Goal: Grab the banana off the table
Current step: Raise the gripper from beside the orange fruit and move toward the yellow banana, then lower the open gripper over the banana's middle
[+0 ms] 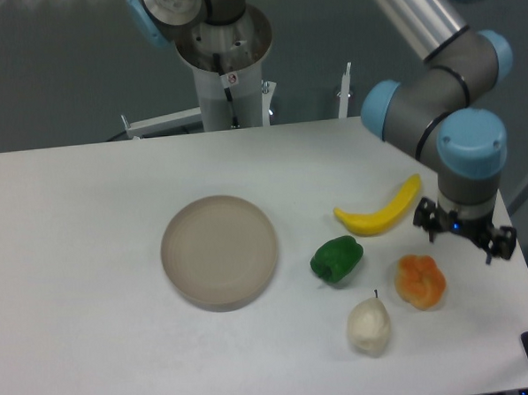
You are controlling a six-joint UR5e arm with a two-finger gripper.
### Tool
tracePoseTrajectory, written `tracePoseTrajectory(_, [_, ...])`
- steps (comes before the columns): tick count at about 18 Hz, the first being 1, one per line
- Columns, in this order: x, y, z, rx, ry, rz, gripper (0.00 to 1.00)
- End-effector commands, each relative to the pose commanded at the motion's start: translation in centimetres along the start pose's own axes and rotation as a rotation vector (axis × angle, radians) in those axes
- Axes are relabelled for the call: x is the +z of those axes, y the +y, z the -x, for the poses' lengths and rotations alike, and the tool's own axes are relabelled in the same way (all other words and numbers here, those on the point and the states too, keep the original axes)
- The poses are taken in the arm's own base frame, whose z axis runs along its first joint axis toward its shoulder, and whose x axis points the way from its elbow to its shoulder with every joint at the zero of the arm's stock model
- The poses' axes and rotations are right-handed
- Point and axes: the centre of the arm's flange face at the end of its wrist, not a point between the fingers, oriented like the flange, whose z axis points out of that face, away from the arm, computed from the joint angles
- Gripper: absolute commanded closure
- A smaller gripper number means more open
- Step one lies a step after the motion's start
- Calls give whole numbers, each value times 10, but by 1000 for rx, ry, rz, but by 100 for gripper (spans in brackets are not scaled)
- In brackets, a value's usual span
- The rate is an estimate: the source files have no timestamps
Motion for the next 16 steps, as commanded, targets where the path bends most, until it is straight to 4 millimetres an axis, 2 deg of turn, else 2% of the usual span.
tracePoseTrajectory(2, [8, 19, -6, 36, 22, 5, 0])
tracePoseTrajectory(5, [26, 32, -25, 56, 68, 1, 0])
tracePoseTrajectory(8, [40, 27, -48, 57, 104, 1, 0])
tracePoseTrajectory(16, [69, 16, -79, 53, 93, -3, 0])
